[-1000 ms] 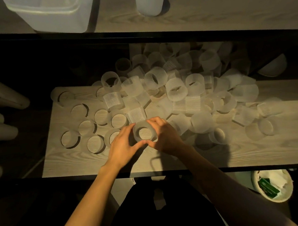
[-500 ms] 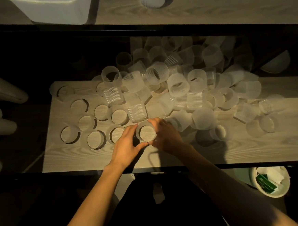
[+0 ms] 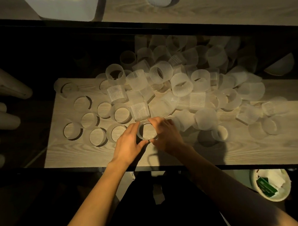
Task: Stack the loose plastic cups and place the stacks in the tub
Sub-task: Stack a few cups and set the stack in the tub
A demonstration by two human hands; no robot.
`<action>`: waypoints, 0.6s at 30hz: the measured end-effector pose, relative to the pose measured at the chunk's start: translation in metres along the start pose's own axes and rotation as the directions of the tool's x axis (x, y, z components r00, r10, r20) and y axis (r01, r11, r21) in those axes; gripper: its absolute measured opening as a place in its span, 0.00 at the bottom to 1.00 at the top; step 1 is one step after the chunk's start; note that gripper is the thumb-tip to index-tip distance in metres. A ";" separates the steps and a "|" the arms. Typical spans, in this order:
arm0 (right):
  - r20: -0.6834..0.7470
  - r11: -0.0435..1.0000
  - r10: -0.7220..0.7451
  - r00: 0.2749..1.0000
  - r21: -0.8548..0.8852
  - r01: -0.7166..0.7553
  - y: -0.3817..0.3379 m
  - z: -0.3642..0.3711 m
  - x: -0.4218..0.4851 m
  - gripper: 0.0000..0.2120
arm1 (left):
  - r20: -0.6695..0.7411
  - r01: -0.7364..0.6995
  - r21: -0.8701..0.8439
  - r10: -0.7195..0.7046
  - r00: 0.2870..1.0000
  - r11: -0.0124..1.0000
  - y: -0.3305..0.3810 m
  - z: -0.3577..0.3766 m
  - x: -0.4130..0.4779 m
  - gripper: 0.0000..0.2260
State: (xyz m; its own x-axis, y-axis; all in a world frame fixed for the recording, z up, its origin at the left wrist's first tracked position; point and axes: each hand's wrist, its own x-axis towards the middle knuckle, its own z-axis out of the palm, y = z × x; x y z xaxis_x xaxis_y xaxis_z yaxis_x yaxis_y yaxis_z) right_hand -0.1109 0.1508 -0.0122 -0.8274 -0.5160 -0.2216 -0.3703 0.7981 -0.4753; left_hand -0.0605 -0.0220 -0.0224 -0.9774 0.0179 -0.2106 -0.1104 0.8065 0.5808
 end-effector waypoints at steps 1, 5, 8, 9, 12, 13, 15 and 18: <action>-0.028 0.999 -0.016 0.999 0.038 0.017 0.001 -0.001 -0.001 0.37 | -0.032 -0.012 0.005 0.013 0.999 1.000 0.000 -0.004 -0.002 0.34; -0.047 0.990 -0.090 0.995 0.104 0.095 -0.011 -0.013 0.007 0.39 | -0.162 -0.050 0.023 0.053 0.985 0.998 -0.002 -0.027 -0.014 0.33; -0.090 0.978 -0.157 0.983 0.125 0.168 -0.029 -0.016 0.017 0.40 | -0.225 -0.053 -0.019 0.047 0.973 0.998 -0.008 -0.043 -0.023 0.34; -0.115 0.969 -0.190 0.975 0.135 0.205 -0.036 -0.015 0.019 0.40 | -0.238 -0.043 -0.034 0.033 0.971 0.999 -0.011 -0.047 -0.026 0.34; -0.175 0.947 -0.260 0.949 0.144 0.286 -0.052 -0.010 0.025 0.38 | -0.259 0.004 -0.067 -0.021 0.966 0.998 -0.024 -0.060 -0.034 0.35; -0.178 0.941 -0.279 0.944 0.147 0.306 -0.058 -0.009 0.027 0.38 | -0.264 0.016 -0.074 -0.035 0.964 0.997 -0.029 -0.063 -0.037 0.35; -0.174 0.929 -0.310 0.935 0.152 0.336 -0.069 -0.005 0.031 0.38 | -0.272 0.030 -0.089 -0.053 0.961 0.996 -0.040 -0.068 -0.043 0.36; -0.139 0.929 -0.311 0.940 0.163 0.332 -0.077 0.004 0.036 0.41 | -0.259 0.051 -0.116 -0.079 0.963 0.992 -0.052 -0.069 -0.048 0.36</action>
State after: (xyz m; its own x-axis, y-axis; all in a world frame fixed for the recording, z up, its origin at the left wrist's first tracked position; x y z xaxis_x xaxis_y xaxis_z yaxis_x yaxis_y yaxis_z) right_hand -0.1101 0.0691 0.0128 -0.7212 -0.6904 0.0575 -0.5499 0.5200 -0.6536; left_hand -0.0207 -0.1060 0.0117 -0.9788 -0.1998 -0.0454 -0.1800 0.7324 0.6567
